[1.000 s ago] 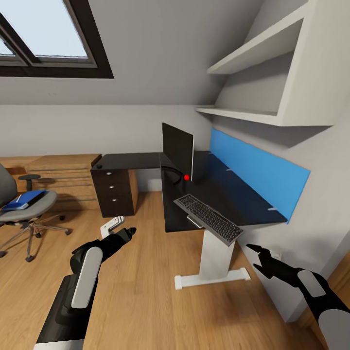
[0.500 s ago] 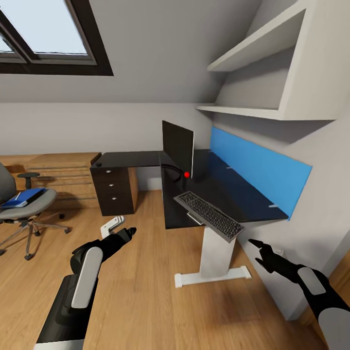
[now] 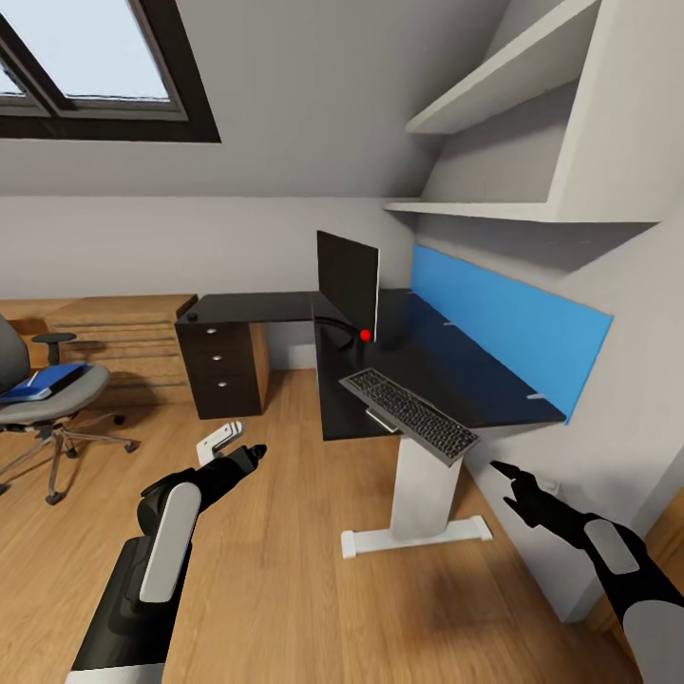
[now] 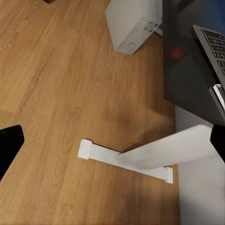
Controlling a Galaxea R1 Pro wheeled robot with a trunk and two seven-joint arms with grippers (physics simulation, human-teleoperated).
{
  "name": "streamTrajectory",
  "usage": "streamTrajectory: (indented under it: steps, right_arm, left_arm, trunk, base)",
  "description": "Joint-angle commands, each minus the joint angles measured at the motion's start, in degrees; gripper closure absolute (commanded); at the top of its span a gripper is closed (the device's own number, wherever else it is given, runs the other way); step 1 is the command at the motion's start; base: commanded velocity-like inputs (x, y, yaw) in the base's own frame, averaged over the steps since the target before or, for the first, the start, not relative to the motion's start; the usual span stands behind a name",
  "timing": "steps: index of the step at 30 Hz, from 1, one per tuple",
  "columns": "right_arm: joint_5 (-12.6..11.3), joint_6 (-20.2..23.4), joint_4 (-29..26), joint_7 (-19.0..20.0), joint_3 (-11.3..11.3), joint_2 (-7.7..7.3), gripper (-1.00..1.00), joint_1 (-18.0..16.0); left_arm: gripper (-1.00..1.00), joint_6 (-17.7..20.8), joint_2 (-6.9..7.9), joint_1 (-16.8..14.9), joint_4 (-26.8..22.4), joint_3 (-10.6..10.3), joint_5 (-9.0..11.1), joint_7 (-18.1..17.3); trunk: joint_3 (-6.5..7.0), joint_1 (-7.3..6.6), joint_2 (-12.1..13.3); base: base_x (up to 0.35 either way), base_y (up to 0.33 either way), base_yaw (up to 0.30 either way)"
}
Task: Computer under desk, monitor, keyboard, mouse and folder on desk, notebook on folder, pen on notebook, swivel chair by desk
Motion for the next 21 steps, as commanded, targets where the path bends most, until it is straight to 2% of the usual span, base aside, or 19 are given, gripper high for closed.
streamTrajectory:
  steps: [1, 9, 21]
  right_arm:
    - [-0.04, 0.36, 0.01, 0.11, -0.26, 0.02, -1.0, -0.05]
    - [-0.04, -0.73, 0.14, 0.28, -0.34, 0.03, -1.0, -0.05]
    - [-0.24, -1.05, 0.29, 1.0, -0.4, 0.03, -1.0, -0.05]
  left_arm:
    - [-1.0, 0.18, -0.04, -0.05, -0.06, 0.08, 0.61, 0.48]
    - [-1.0, 0.18, -0.04, -0.05, -0.06, 0.08, 0.61, 0.48]
    - [-1.0, 0.13, 0.1, -0.05, -0.06, 0.13, 0.5, 0.41]
  trunk:
    - [-0.24, 0.22, -0.45]
    - [-1.68, 1.98, -3.66]
    - [-1.68, 1.98, -3.66]
  base:
    - [0.0, 0.0, 0.0]
    - [0.0, 0.0, 0.0]
    - [0.0, 0.0, 0.0]
